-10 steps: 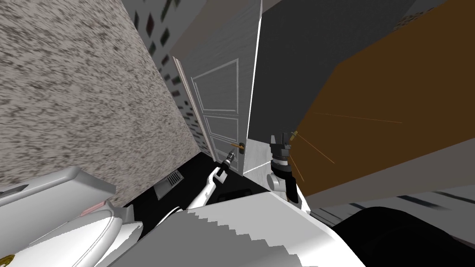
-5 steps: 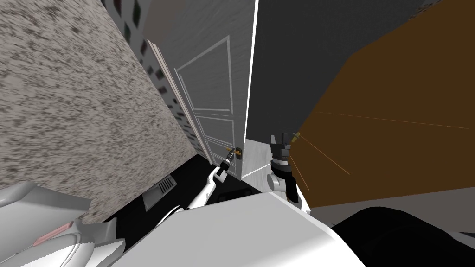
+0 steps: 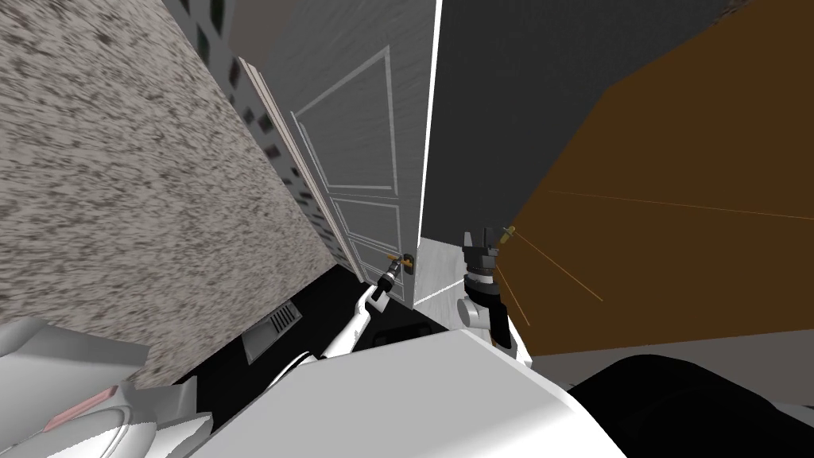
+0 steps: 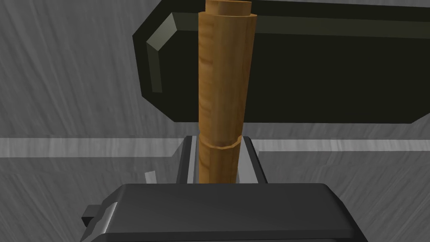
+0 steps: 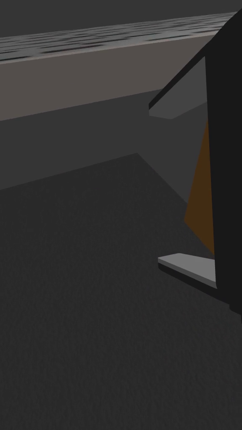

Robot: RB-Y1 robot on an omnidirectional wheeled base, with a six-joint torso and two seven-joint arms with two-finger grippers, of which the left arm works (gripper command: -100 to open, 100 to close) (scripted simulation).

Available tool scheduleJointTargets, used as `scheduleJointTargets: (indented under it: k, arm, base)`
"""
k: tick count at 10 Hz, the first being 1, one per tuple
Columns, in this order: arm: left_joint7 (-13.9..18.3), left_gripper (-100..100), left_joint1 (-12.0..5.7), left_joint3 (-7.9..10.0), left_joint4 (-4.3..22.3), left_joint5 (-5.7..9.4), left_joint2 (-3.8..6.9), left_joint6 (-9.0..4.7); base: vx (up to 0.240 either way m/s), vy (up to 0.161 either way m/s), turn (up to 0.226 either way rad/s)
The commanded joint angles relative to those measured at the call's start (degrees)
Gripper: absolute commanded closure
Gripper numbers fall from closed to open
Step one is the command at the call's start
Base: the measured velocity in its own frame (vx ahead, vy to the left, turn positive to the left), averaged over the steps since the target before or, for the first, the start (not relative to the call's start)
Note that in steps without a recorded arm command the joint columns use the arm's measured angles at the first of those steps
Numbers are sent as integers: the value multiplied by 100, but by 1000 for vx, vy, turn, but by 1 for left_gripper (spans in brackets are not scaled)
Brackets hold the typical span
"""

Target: Push the door open

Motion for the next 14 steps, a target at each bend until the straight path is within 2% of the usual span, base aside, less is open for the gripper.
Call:
scheduleJointTargets:
  k: [1, 2, 3, 9, 14]
  arm:
    - [-1, 100, 37, -11, 16, -3, 12, -1]
    - [-1, 100, 37, -11, 16, -3, 12, -1]
    - [-32, 100, -2, 86, 17, 11, 38, -1]
    - [-166, 100, -14, 446, 89, 58, 132, -1]
    - [-277, 100, -24, 745, 148, 96, 162, 0]
  base:
    - [0, 0, 0]
    - [0, 0, 0]
    - [68, -82, 27]
    - [116, -146, 49]
    - [111, -141, 59]
